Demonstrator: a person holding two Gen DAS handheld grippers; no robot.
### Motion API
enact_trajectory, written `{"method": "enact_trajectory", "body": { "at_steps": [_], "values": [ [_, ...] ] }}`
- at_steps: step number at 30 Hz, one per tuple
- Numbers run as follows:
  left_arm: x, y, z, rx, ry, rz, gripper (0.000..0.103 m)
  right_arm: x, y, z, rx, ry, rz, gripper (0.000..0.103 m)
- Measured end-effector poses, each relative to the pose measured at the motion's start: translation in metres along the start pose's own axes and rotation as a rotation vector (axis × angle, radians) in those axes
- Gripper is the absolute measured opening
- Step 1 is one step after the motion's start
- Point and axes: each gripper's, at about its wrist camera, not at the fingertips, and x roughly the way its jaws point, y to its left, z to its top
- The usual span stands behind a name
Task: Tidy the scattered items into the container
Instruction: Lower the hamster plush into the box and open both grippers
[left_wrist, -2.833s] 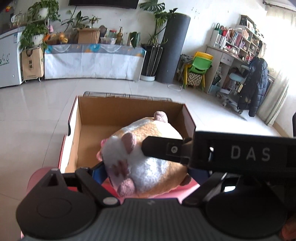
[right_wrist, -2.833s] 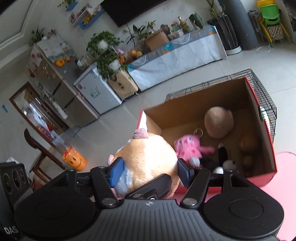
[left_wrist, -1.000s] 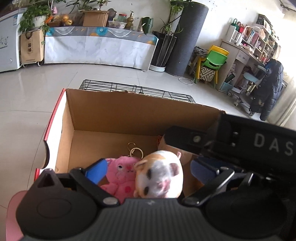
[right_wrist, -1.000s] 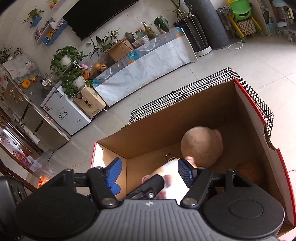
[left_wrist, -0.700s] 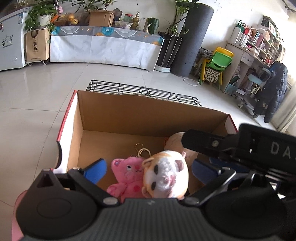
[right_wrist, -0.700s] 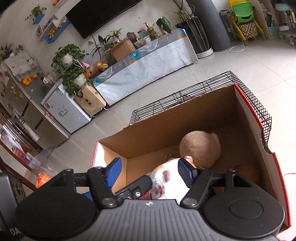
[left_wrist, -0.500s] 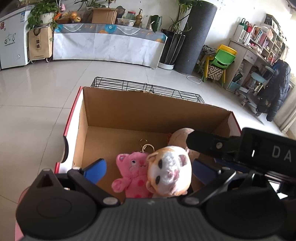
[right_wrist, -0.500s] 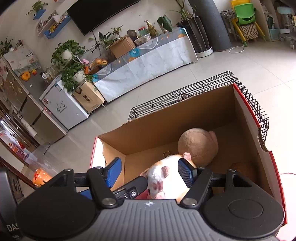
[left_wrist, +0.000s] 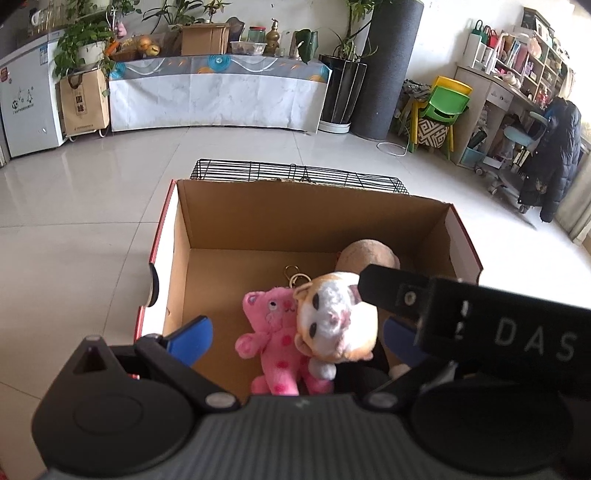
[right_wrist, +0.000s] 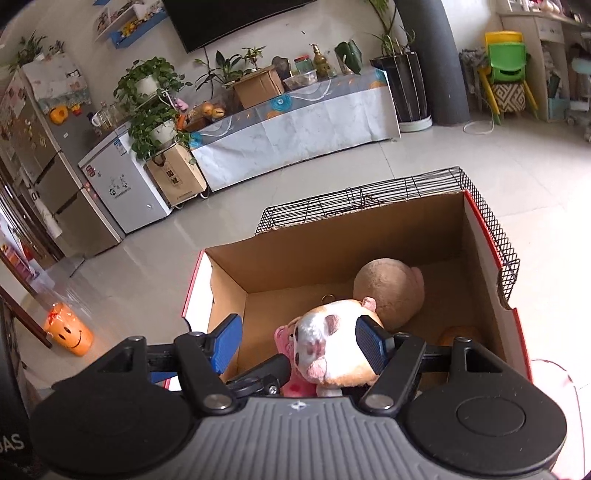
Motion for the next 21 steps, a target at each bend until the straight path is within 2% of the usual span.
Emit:
{"method": "enact_trajectory", "body": {
  "at_steps": [4,11,21],
  "values": [
    [-0.011,-0.007,-0.004,0.018,0.006,0.003,0.103,-0.014,0.001,-0.005,0.010,0.006,-0.019,0.073],
    [-0.035,-0.018,-0.018,0.054,0.004,0.009,0.103,-0.044,0.007,-0.020,-0.016,-0.017,-0.039,0.073],
    [-0.061,-0.014,-0.045,0.036,0.038,0.029,0.103,-0.067,0.015,-0.044,-0.050,0.010,-0.050,0.073]
  ]
}}
